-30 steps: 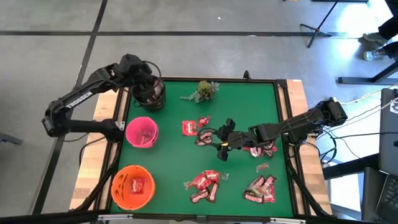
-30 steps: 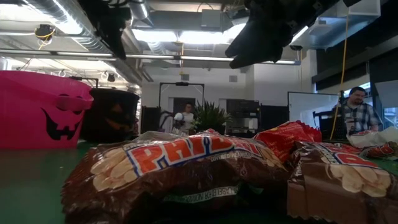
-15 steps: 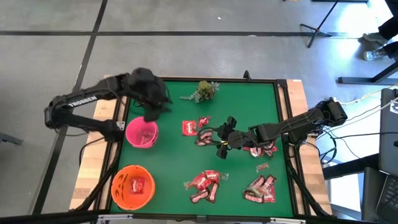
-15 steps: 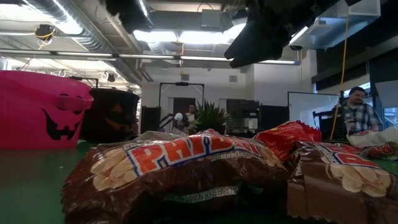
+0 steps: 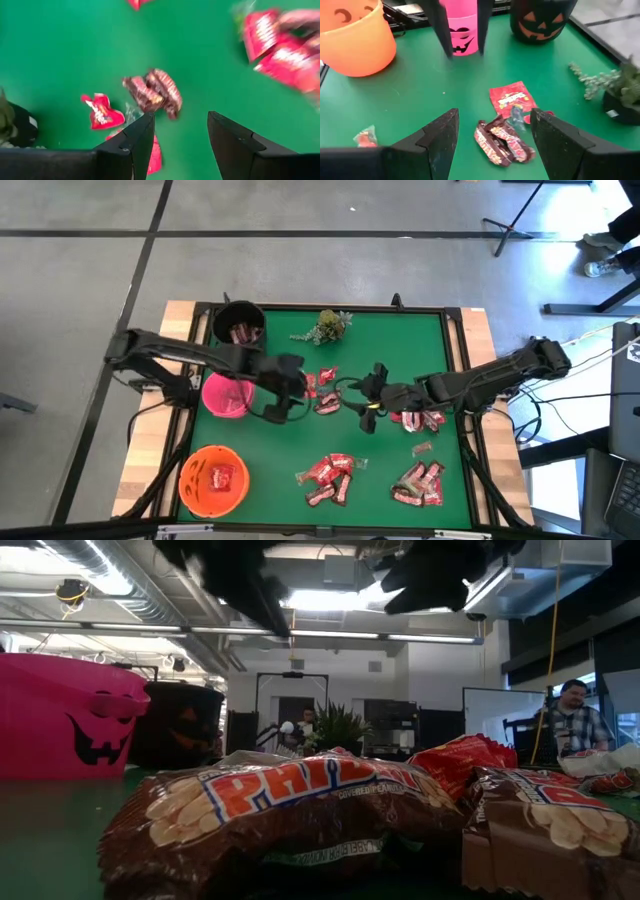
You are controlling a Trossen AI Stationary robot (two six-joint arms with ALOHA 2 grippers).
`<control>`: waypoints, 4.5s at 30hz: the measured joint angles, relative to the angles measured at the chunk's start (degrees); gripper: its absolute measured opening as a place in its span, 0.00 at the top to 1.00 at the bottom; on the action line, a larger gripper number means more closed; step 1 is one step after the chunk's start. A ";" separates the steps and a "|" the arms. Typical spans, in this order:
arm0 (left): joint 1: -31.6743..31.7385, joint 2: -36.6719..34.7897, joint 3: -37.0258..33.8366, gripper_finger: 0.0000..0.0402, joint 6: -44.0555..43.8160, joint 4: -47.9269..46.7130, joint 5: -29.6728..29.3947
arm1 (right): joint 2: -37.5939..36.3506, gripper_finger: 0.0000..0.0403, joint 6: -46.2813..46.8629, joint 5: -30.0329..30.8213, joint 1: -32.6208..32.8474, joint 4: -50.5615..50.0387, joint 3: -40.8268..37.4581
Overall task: Sort candy
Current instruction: Put the brown chocolate into the black bucket
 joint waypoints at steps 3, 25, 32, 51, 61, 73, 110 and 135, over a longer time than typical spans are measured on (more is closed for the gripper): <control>-0.93 5.25 0.00 0.57 0.00 2.74 -3.09 | -1.78 0.40 -0.96 1.21 1.31 -0.47 0.00; -2.01 22.64 0.00 0.57 0.10 13.59 -17.34 | -7.91 0.40 -4.80 6.20 6.74 -1.79 0.02; -2.03 23.75 0.00 0.61 2.51 14.93 -21.92 | -7.88 0.40 -4.23 6.20 6.74 -1.95 0.02; -6.08 18.66 4.14 1.00 6.03 13.19 -27.15 | -7.84 0.40 -4.14 6.20 6.70 -2.57 0.02; -13.06 7.12 10.94 1.00 6.08 -0.80 -39.70 | -7.83 0.40 -4.30 7.30 6.70 -3.50 0.02; -8.69 -9.49 11.43 1.00 -3.52 -21.86 -48.83 | -7.82 0.40 -6.28 9.21 6.57 -4.56 0.02; 10.64 14.08 -2.91 0.48 -3.21 -15.68 -20.05 | -7.82 0.40 -4.38 9.20 6.63 -4.97 0.02; 12.15 17.96 -2.89 0.96 -1.50 -15.01 -14.06 | -5.57 0.40 -1.91 8.49 6.61 -5.39 -0.02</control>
